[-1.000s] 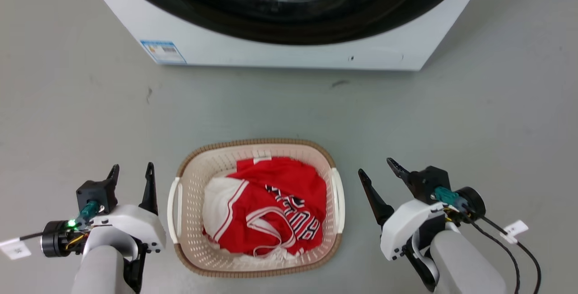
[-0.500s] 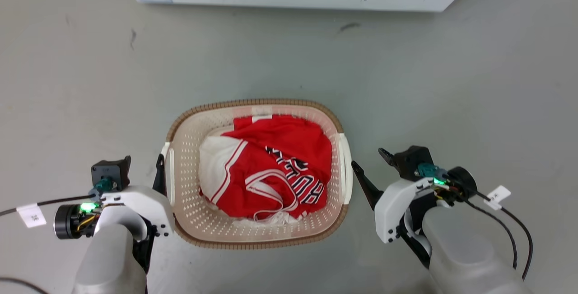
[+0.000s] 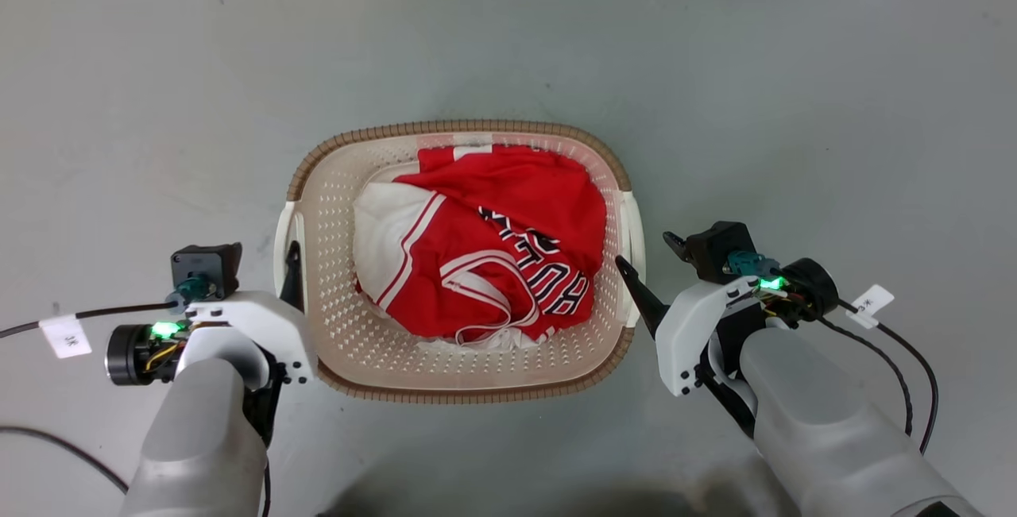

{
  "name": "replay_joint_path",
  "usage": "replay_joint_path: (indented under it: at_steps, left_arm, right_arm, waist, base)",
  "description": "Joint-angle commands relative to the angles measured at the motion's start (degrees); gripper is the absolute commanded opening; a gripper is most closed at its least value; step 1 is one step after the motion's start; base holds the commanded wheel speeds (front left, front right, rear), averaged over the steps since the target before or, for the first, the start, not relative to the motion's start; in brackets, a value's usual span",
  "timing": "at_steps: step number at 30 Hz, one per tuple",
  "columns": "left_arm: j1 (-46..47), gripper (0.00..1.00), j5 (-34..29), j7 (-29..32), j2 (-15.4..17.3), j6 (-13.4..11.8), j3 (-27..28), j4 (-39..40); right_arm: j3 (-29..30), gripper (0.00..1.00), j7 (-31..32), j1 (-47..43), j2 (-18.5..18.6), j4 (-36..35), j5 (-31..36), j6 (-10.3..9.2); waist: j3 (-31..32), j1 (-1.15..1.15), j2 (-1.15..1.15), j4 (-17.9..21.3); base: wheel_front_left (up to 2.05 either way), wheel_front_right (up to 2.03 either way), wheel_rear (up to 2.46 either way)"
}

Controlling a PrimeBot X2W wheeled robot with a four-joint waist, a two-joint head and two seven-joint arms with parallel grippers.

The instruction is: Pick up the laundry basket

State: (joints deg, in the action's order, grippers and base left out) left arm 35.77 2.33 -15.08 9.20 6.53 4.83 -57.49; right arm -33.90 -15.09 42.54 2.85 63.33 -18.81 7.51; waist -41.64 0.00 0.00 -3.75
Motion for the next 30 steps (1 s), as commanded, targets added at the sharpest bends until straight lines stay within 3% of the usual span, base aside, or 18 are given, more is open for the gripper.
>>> replay_joint_path:
  at_steps: [1,25,26,27,28,30]
  left_arm:
    - [1.2,1.00,0.2,-0.1,-0.3,0.0,-0.3,-0.8]
    - [7.3,1.00,0.2,-0.1,-2.5,-0.4,-3.1,-6.9]
    - [7.5,1.00,0.0,-0.1,-2.6,-0.4,-3.4,-7.6]
    - [7.9,0.31,-0.1,-0.1,-2.6,-0.4,-3.6,-8.0]
    - [8.3,0.00,0.0,-0.1,-2.7,-0.4,-3.7,-8.2]
    - [8.7,0.00,0.0,-0.1,-2.9,-0.3,-4.2,-9.0]
  right_arm:
    - [-0.5,1.00,-0.1,1.5,0.0,0.7,-0.6,-0.04]
    - [-5.2,1.00,0.0,6.8,0.0,5.1,-4.5,-0.04]
    - [-5.6,0.47,0.1,7.1,0.0,5.3,-4.6,-0.04]
    - [-5.8,0.16,0.0,7.5,0.1,5.6,-4.7,-0.04]
    - [-6.3,0.00,0.2,7.4,0.1,5.8,-5.0,-0.04]
    - [-6.9,0.00,0.2,7.5,0.1,6.1,-5.4,-0.06]
  waist:
    - [-1.2,0.00,0.00,-0.4]
    - [-7.8,0.00,0.00,-1.7]
    - [-7.9,0.00,0.00,-1.7]
    - [-8.1,0.00,0.00,-1.7]
    - [-8.2,0.00,0.00,-1.8]
    - [-8.3,0.00,0.00,-1.8]
  base:
    - [0.00,0.00,0.00]
    - [0.00,0.00,0.00]
    - [0.00,0.00,0.00]
    - [0.00,0.00,0.00]
    - [0.00,0.00,0.00]
    - [0.00,0.00,0.00]
